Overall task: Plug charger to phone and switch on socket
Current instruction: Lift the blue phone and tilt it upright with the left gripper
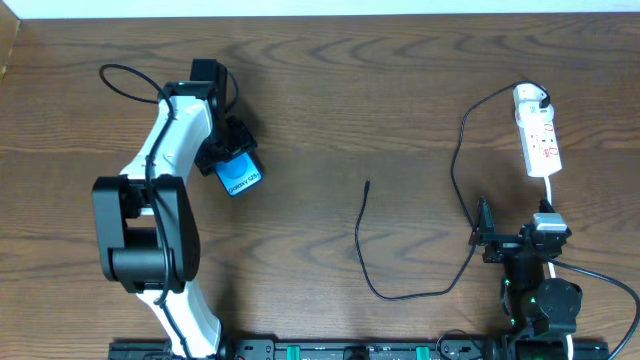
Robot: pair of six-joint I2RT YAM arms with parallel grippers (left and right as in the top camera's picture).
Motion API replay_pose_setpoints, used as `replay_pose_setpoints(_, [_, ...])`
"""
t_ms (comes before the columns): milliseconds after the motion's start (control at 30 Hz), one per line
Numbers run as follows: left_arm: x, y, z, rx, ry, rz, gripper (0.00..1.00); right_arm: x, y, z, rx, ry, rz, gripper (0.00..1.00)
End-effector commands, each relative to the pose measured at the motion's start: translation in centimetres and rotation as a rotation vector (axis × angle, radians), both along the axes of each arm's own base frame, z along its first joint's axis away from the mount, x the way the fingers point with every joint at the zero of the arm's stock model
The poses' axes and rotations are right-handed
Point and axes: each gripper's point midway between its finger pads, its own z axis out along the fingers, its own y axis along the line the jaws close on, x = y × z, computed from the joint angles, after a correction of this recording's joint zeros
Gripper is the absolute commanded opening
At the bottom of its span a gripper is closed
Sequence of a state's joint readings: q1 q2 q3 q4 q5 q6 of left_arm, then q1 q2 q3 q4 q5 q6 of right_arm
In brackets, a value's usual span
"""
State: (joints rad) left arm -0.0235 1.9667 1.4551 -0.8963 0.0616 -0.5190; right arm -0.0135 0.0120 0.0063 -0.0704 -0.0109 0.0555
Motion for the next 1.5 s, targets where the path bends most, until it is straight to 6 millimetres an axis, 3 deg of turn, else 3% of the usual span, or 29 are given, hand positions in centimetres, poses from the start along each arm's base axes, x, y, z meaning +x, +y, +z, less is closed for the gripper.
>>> replay_pose_setpoints(0, [0.7, -0.8, 2.2, -0.045, -0.057, -0.023, 0.07, 0.0, 0.4, 0.0, -0.011, 0.0, 0.018, 0.99])
replay_pose_setpoints(333, [3.3, -9.7, 7.5, -0.596, -0.222, -0.108, 0.07, 0.0, 0.4, 0.0, -0.011, 0.0, 0.018, 0.99])
replay_pose_setpoints(567, [4.3, -13.5, 11.8, -0.923, -0.241, -0.056, 0.07, 0.0, 0.4, 0.0, -0.011, 0.0, 0.018, 0.99])
replay_pose_setpoints(833, [4.0, -15.7, 15.8, -1.196, -0.139, 0.029, 0.07, 0.0, 0.4, 0.0, -0.011, 0.0, 0.018, 0.99])
replay_pose_setpoints(1233, [2.5, -16.6, 18.1, -1.367, 0.112, 0.193, 0.07, 0.0, 0.4, 0.0, -0.011, 0.0, 0.018, 0.99])
replay_pose_setpoints(1467, [2.5, -16.6, 18.2, -1.371, 0.147, 0.233, 0.07, 0.0, 0.4, 0.0, -0.011, 0.0, 0.018, 0.99])
